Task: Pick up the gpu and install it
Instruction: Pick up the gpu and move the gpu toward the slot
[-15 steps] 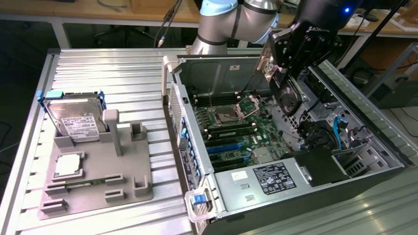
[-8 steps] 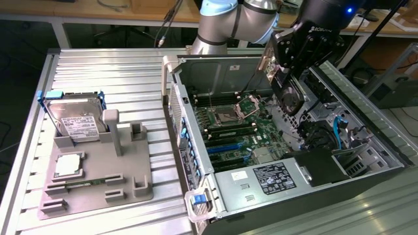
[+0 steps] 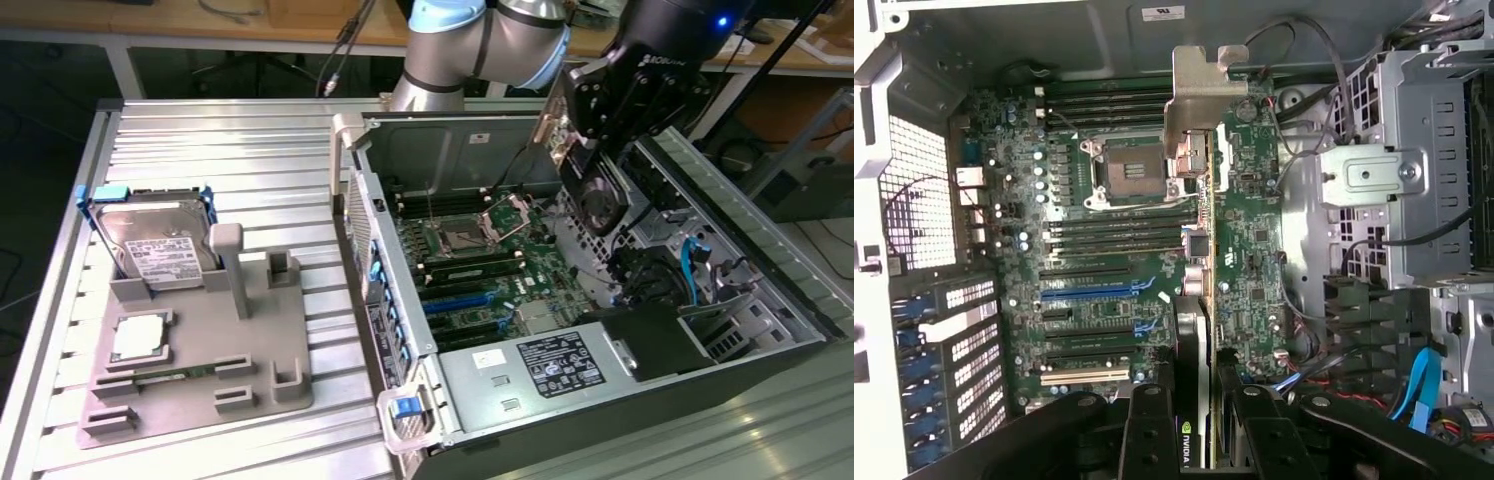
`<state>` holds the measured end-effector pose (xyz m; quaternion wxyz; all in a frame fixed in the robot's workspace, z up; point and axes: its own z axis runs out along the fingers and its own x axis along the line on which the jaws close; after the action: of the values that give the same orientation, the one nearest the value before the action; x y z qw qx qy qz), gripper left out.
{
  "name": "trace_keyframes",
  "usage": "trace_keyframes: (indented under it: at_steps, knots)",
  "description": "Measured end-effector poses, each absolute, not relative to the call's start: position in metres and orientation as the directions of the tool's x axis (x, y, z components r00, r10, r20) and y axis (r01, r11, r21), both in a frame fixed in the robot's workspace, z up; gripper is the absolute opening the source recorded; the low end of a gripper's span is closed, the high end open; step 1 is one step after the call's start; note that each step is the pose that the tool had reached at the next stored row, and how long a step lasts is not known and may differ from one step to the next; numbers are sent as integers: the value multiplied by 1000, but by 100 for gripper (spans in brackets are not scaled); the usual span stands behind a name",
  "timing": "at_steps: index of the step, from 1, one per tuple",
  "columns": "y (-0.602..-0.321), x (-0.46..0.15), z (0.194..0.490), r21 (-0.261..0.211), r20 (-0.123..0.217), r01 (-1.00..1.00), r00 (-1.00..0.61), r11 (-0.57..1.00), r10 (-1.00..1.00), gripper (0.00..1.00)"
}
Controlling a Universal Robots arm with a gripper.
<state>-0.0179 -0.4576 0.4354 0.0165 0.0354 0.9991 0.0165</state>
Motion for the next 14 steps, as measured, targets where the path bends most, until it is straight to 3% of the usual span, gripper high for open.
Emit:
trace_keyframes:
  at_steps: [14]
  knots:
    - [-458, -8, 435, 34, -32, 70, -997, 997, 71, 27]
